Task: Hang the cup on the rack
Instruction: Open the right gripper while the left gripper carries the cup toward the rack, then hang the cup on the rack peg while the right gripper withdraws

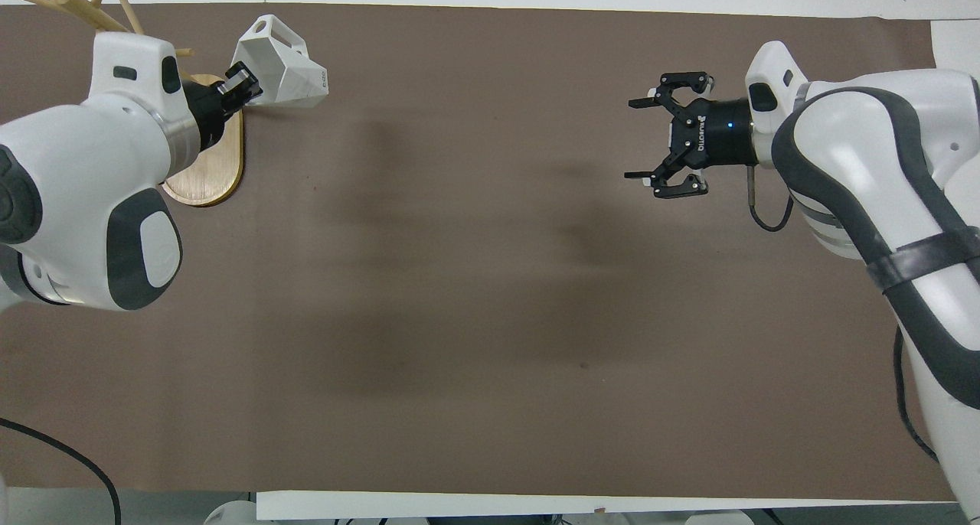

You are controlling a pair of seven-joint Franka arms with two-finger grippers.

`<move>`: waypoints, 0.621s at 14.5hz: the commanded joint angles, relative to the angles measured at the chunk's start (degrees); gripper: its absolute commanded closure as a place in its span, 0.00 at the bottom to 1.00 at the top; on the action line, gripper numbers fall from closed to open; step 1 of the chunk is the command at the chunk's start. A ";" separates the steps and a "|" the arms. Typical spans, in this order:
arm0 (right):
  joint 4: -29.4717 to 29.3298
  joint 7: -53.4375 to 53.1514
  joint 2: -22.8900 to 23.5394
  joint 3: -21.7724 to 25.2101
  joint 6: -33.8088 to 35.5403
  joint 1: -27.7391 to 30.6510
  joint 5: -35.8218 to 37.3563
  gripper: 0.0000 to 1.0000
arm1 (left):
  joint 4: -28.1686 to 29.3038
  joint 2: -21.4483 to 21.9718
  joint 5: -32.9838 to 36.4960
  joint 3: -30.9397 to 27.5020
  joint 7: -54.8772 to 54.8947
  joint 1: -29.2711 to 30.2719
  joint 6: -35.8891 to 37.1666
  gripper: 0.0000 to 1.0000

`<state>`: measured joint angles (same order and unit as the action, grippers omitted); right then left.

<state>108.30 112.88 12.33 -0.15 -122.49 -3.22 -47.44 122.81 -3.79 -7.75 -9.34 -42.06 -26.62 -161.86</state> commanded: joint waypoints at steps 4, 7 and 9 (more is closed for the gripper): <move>0.07 -3.63 -0.73 -0.73 -3.17 7.17 20.60 0.00 | 2.69 -2.89 -3.76 0.90 -0.30 4.20 -14.61 1.00; 0.42 -3.63 -0.29 -0.64 -9.51 7.44 23.18 0.00 | 4.27 -2.89 -3.76 0.99 -0.30 5.18 -17.69 1.00; -0.10 -6.34 -0.72 -0.64 -8.82 9.89 23.18 0.00 | 4.54 -2.89 -3.85 0.99 -0.48 6.05 -18.14 1.00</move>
<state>108.28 109.64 12.08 -0.11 -131.22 4.22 -25.73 125.81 -7.08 -10.95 -9.19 -42.20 -21.87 -177.64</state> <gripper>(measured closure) 0.000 0.956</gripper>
